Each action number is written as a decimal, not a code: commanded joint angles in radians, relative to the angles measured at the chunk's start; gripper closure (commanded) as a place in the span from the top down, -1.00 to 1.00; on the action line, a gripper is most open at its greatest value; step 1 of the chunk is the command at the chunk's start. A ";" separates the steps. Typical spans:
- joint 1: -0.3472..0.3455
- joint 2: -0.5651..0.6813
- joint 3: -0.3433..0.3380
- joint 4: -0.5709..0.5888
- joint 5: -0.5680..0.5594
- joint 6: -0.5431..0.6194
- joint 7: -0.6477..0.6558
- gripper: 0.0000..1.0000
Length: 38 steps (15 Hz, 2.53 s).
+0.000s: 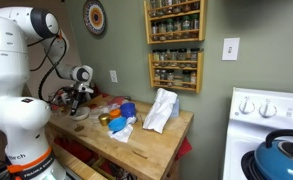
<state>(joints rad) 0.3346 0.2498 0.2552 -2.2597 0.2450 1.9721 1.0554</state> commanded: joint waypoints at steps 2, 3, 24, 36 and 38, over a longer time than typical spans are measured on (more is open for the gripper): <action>-0.048 -0.163 -0.022 -0.075 -0.020 -0.016 -0.165 1.00; -0.059 -0.183 -0.028 -0.083 -0.032 -0.023 -0.207 1.00; -0.152 -0.177 -0.103 -0.121 -0.140 0.082 -0.566 1.00; -0.186 -0.134 -0.138 -0.144 -0.127 0.119 -0.691 0.39; -0.185 -0.133 -0.139 -0.147 -0.126 0.117 -0.676 0.09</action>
<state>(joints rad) 0.1526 0.1184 0.1162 -2.3856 0.1044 2.0645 0.3898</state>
